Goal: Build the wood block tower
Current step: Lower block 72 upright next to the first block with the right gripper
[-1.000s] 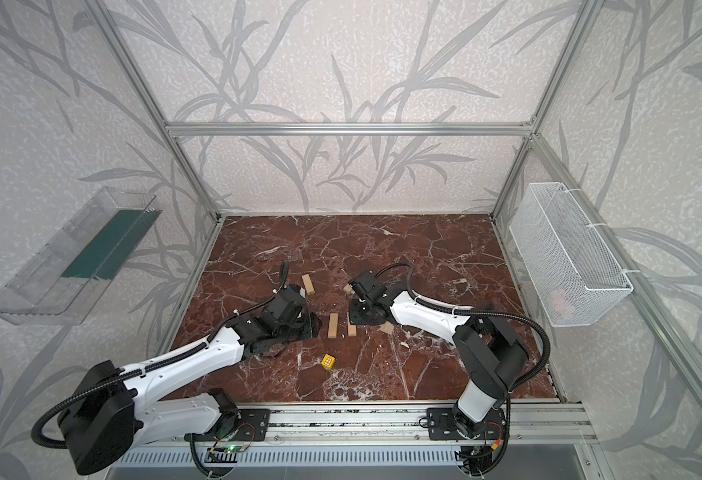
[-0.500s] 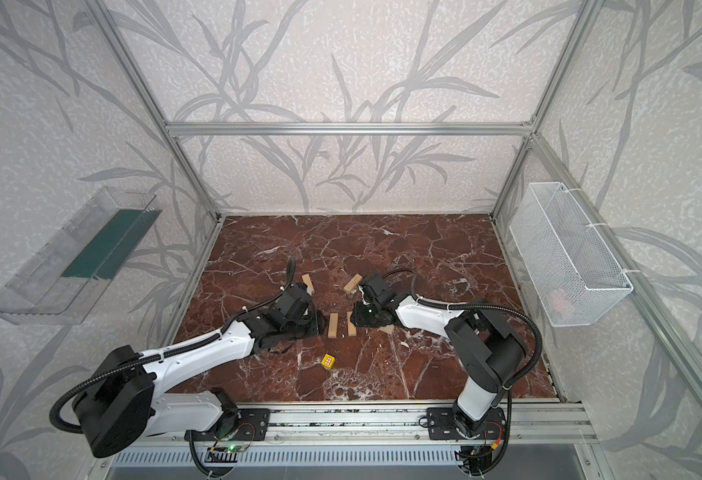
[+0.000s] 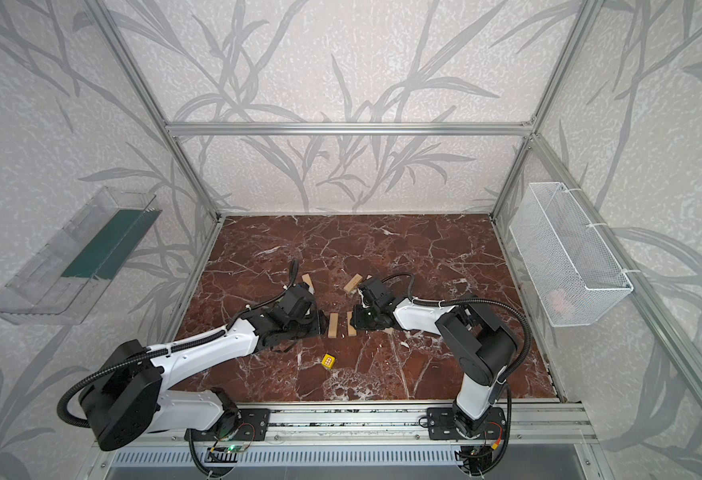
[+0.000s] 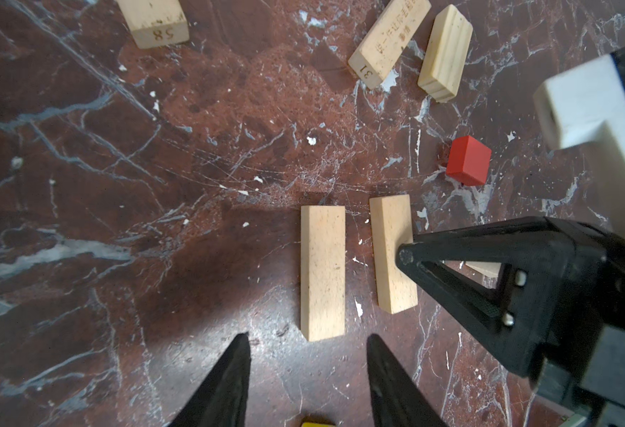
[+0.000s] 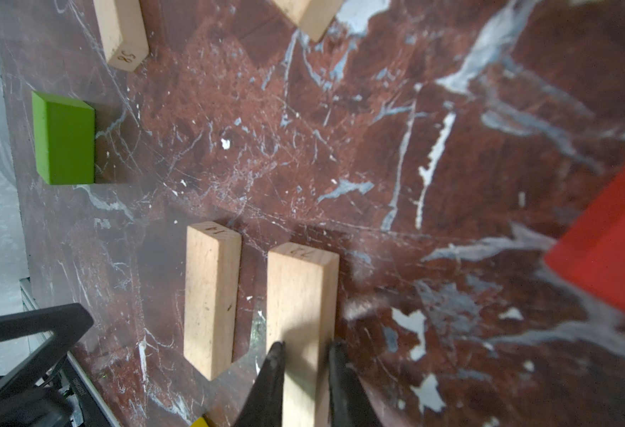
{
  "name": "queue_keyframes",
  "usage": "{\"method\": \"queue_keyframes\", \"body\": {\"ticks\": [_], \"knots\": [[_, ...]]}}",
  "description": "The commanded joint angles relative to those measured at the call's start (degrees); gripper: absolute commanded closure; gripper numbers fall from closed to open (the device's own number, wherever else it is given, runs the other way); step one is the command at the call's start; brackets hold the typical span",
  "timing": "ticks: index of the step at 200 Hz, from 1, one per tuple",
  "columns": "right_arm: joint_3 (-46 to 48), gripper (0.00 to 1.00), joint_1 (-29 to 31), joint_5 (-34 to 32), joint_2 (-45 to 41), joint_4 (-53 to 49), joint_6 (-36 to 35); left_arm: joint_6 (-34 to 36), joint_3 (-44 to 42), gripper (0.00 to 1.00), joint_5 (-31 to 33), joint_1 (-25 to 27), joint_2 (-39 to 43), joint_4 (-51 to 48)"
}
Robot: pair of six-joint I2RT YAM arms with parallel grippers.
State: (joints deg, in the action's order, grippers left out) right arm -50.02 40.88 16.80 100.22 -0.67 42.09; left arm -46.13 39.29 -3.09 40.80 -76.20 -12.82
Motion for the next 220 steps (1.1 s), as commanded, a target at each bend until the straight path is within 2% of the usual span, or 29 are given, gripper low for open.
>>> {"method": "queue_keyframes", "body": {"ticks": [1,109,220], "knots": [[0.58,0.78,0.82,0.02,0.08,0.48,1.66,-0.32,1.18,0.5,0.96,-0.37,0.75,-0.95],[-0.34,0.79,4.72,-8.45,0.06,0.65,9.8,-0.37,0.42,0.5,1.85,-0.54,3.16,-2.47],[-0.85,0.79,7.51,-11.46,0.55,2.33,16.24,-0.28,-0.15,0.5,1.36,-0.81,3.43,-2.89]]}}
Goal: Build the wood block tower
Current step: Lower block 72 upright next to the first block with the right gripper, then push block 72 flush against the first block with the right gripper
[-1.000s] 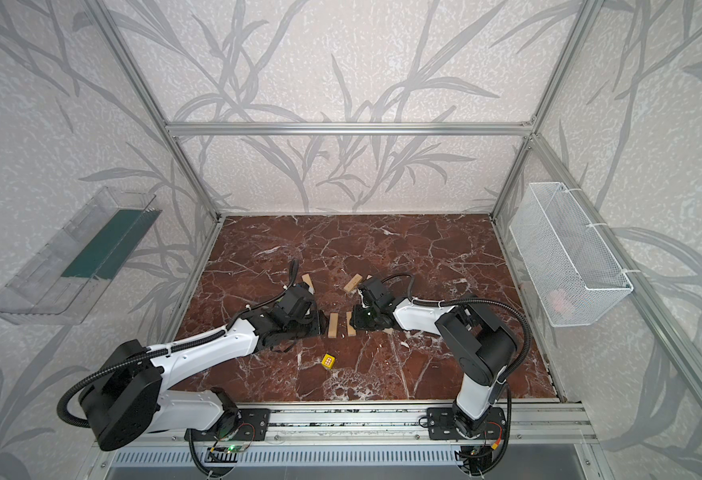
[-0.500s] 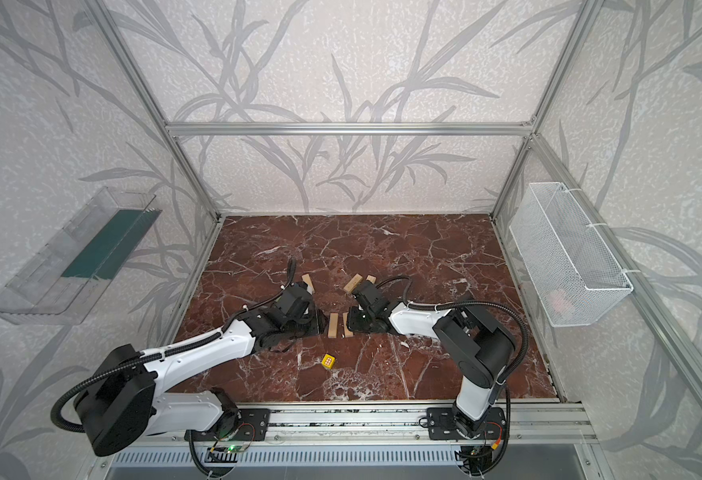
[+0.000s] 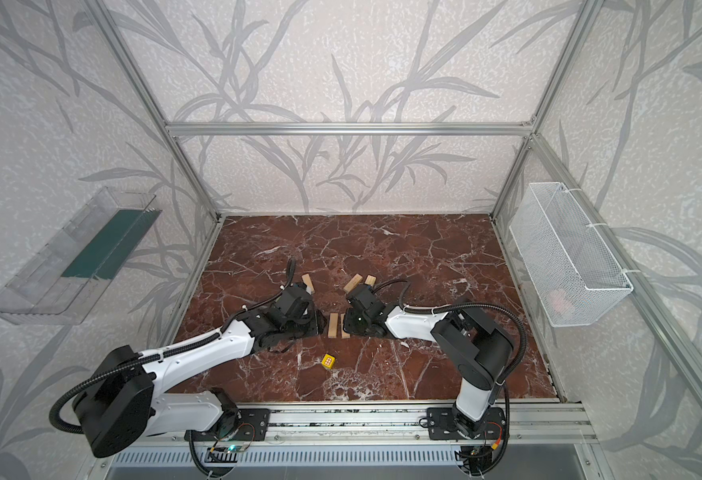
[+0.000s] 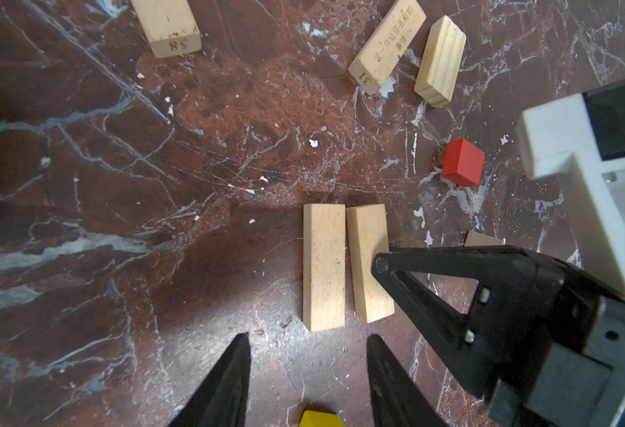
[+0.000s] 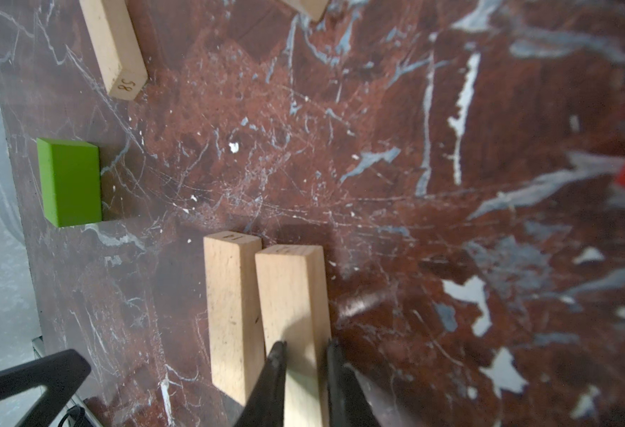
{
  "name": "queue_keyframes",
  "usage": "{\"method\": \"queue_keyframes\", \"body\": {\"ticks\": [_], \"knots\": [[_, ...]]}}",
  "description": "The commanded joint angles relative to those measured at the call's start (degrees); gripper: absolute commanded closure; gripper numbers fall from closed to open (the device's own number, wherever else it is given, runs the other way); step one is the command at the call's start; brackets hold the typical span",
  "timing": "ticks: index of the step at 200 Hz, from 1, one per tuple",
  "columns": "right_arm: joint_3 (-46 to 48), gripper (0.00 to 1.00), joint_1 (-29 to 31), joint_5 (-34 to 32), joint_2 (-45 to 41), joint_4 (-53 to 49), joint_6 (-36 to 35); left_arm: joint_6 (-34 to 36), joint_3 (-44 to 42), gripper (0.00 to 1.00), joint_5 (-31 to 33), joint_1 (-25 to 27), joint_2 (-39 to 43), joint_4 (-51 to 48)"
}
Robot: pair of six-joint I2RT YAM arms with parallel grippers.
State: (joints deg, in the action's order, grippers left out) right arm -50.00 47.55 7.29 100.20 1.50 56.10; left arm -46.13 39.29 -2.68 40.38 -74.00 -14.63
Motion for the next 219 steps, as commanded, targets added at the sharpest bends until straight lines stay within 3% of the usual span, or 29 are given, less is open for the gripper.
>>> {"method": "queue_keyframes", "body": {"ticks": [1,219], "knots": [[-0.88,0.79,0.91,-1.99,0.54,0.21,2.29,-0.28,-0.17,0.5,0.93,-0.39,1.22,-1.09],[0.47,0.81,3.38,-5.79,0.28,2.05,7.47,-0.19,-0.68,0.5,0.74,-0.57,1.67,-1.17]]}}
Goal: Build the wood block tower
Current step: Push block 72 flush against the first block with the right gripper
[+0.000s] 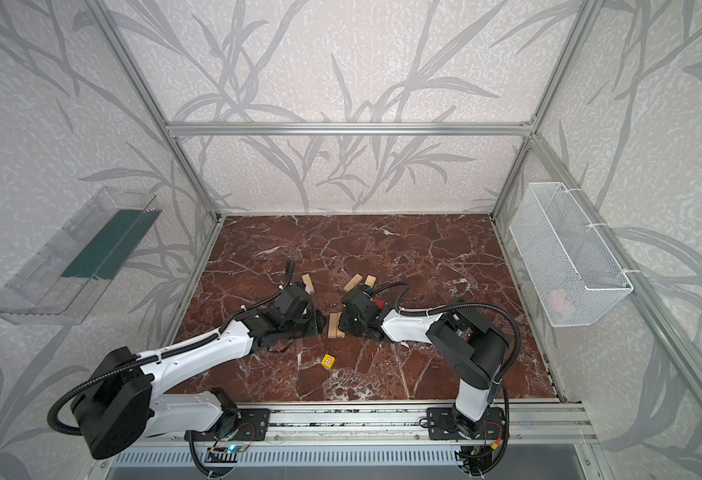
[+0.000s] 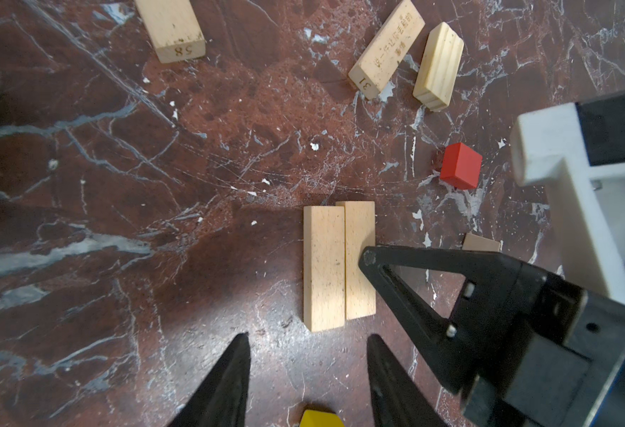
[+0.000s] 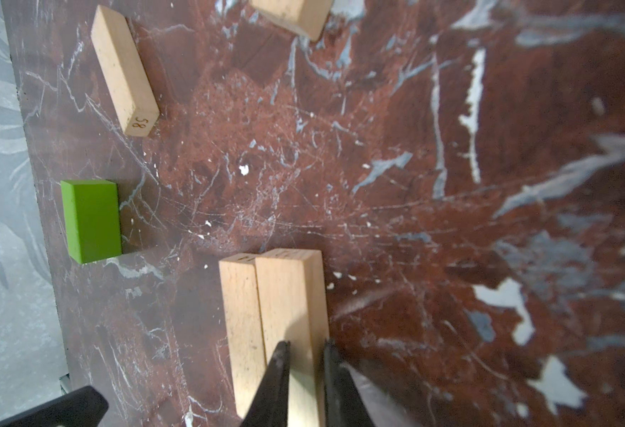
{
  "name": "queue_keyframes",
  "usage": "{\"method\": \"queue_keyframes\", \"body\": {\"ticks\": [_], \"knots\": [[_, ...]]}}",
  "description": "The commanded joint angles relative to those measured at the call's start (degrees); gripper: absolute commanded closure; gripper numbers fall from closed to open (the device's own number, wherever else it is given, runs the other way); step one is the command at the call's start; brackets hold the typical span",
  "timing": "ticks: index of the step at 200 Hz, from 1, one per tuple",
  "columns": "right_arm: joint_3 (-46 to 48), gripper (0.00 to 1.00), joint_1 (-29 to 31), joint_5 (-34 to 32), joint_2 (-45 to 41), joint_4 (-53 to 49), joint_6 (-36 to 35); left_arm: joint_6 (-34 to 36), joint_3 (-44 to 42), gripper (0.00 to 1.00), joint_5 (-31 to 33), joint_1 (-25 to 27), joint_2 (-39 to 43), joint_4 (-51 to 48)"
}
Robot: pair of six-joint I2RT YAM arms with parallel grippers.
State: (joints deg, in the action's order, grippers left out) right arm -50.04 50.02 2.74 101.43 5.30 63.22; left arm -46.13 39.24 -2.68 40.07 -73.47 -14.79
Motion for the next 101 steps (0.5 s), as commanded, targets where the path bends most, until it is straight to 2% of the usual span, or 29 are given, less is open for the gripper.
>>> {"method": "queue_keyframes", "body": {"ticks": [1,101], "knots": [[0.53,0.81,0.93,-1.29,-1.0,-1.82,0.33,-0.19,-0.65,0.5,0.79,-0.26,1.18,-1.03],[1.79,0.82,1.74,-1.32,-1.65,-2.66,-0.97,-0.49,-0.92,0.5,0.39,-0.26,1.5,-0.95]]}}
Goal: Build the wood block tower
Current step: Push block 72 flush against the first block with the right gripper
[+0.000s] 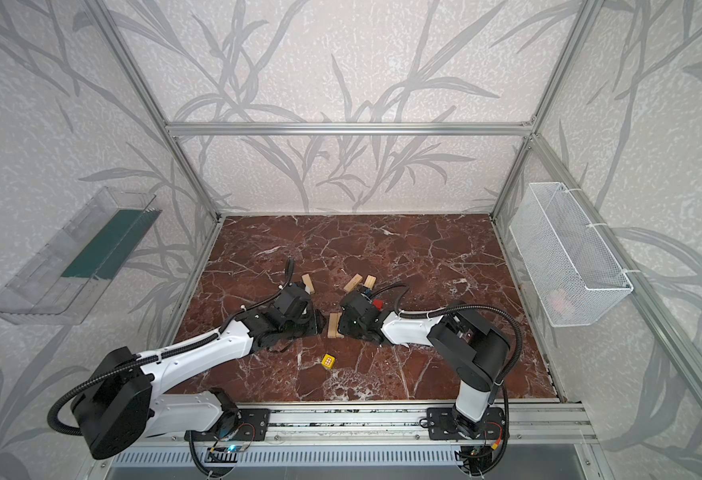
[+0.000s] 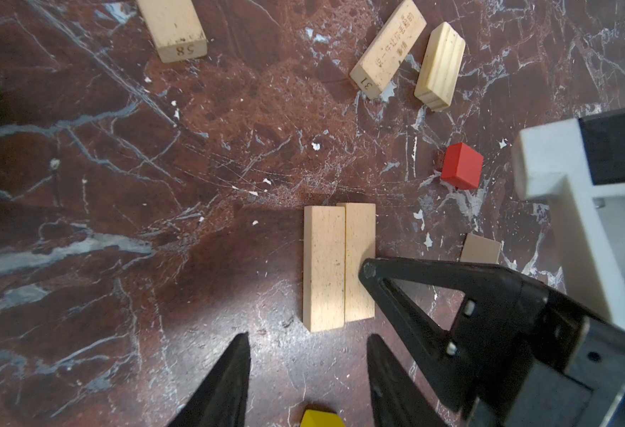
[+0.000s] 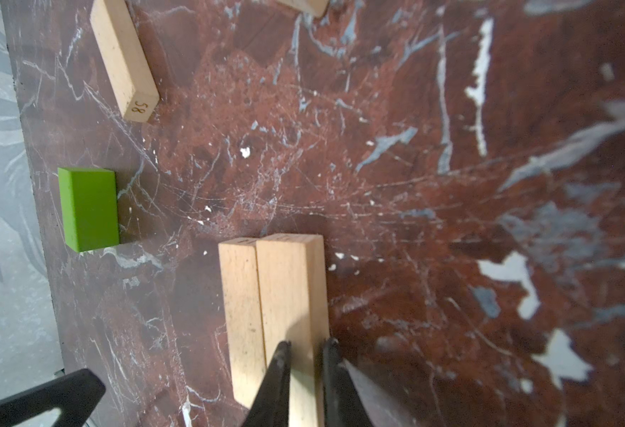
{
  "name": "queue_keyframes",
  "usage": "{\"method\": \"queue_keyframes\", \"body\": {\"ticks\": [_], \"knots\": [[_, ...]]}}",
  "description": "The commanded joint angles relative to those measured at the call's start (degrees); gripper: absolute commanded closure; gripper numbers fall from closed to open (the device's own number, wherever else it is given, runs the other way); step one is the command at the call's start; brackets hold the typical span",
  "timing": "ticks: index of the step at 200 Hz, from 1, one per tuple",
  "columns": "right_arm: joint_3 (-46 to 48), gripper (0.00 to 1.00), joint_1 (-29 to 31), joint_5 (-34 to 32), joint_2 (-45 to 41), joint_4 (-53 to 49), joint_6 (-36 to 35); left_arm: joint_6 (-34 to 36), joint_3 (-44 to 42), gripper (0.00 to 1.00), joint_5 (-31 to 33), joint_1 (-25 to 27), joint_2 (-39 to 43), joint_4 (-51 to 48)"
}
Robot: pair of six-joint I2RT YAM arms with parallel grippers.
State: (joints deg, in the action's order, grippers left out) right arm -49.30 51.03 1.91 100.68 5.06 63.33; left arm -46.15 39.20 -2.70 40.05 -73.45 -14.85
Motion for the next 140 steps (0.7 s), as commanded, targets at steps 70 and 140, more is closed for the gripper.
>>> {"method": "queue_keyframes", "body": {"ticks": [70,140], "knots": [[-0.19,0.83,1.18,-0.41,-1.65,-4.44,-2.95,-0.63,-0.88,0.5,0.51,-0.24,1.41,-0.85],[-0.7,0.74,-0.97,-1.37,-5.84,-6.95,-8.54,-0.56,0.35,0.5,1.46,-0.24,1.62,-1.76]]}}
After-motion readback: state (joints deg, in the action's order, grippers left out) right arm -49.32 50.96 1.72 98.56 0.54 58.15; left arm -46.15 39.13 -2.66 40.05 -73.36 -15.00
